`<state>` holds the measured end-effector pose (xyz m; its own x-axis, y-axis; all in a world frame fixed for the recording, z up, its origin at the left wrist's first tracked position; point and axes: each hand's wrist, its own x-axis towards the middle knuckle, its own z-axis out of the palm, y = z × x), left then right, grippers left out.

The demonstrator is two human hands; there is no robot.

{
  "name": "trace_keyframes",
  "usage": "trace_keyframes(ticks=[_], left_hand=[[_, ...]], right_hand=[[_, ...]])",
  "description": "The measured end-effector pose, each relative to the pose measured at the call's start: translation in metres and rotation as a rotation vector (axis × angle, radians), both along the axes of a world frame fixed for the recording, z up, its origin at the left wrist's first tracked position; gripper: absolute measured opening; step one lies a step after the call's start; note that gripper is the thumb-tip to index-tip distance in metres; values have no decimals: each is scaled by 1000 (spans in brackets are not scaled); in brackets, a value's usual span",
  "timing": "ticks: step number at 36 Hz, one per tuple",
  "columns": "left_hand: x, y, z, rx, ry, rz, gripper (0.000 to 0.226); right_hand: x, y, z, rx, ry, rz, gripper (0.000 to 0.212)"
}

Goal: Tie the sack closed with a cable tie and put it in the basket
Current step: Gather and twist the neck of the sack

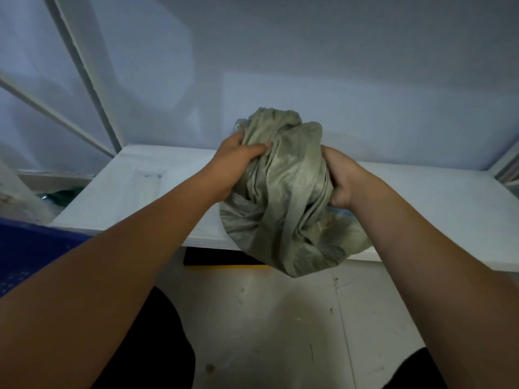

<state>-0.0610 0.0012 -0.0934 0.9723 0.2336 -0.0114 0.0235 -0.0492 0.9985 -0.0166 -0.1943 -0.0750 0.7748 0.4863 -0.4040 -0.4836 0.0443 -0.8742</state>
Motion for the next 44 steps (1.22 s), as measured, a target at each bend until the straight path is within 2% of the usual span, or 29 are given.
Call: trace_keyframes(ticks=[4,9,11,13,15,17,19,23,26,29,31,34,36,40,42,44], left_hand=[[-5,-3,0,165,-59,-84,37],[-10,0,7,186,-112,-137,33],[-12,-1,10,147,-120,-129,35],[-13,-1,11,95,-181,-13,31],[-11,0,13,16,-280,190,23],[-7,4,14,-112,-297,340,27],[-2,10,9,-213,-161,370,26],[-2,19,-11,-234,350,170,35],[-7,20,-7,-371,408,-95,31],[-3,24,-9,-528,422,-154,65],[2,25,-13,-546,449,-132,77],[5,26,-22,-421,483,-165,64],[5,25,-25,-340,483,-196,52],[6,21,-24,-165,406,-161,32],[8,21,-26,39,223,-38,25],[9,23,-26,316,-49,144,32]], right_hand=[[1,8,-3,-28,-34,16,65],[-3,8,7,20,-182,-5,29],[2,6,11,43,-245,-87,25],[12,2,12,107,-283,-212,37],[22,-5,13,105,-323,-416,45],[37,-20,10,23,-285,-633,35],[46,-33,3,-127,-142,-711,24],[36,-42,-13,-398,5,-400,27],[18,-38,-12,-474,5,-83,23],[9,-33,-6,-410,-37,59,40],[7,-30,-4,-334,-62,93,48],[11,-25,-5,-229,-11,90,75],[15,-21,-7,-177,10,60,79],[10,-12,-3,-221,-72,-134,39],[13,-11,-5,-261,-199,-262,26],[16,-14,-6,-246,-356,-376,24]])
